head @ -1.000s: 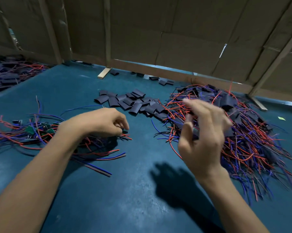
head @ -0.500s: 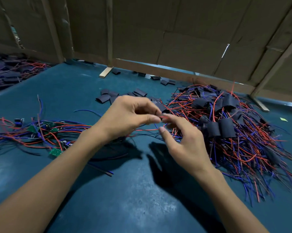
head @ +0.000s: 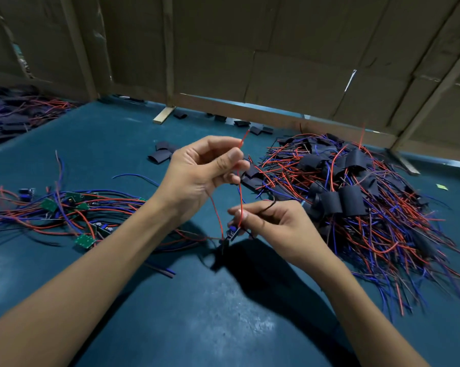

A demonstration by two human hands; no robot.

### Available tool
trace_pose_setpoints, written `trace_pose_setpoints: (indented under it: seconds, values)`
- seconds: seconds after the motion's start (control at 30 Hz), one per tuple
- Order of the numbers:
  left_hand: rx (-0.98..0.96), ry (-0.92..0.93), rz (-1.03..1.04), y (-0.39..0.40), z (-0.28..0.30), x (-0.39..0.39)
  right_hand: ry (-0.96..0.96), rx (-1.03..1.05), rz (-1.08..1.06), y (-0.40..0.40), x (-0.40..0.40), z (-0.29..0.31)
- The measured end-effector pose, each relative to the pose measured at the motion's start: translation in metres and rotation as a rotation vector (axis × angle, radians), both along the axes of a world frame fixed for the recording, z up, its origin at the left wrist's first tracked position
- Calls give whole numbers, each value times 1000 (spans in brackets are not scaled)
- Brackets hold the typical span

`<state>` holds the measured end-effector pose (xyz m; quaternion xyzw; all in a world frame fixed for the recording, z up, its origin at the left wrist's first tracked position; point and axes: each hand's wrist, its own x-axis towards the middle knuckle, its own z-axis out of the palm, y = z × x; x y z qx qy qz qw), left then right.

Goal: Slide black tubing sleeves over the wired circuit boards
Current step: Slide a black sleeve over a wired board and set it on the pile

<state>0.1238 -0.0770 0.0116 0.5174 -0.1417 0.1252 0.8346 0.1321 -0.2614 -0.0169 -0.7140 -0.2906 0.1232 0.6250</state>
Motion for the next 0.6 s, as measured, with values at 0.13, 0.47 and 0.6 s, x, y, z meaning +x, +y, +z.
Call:
trace_pose_setpoints:
  seconds: [0.13, 0.47, 0.6]
  values:
    - [571, 94, 37, 15, -3, 2, 185, 189, -163, 2, 7, 0]
    - [1609, 117, -107, 24, -9, -9, 466, 503, -383, -12, 18, 16]
    - [1857, 91, -207, 28, -10, -10, 103, 435, -572, -15, 14, 17]
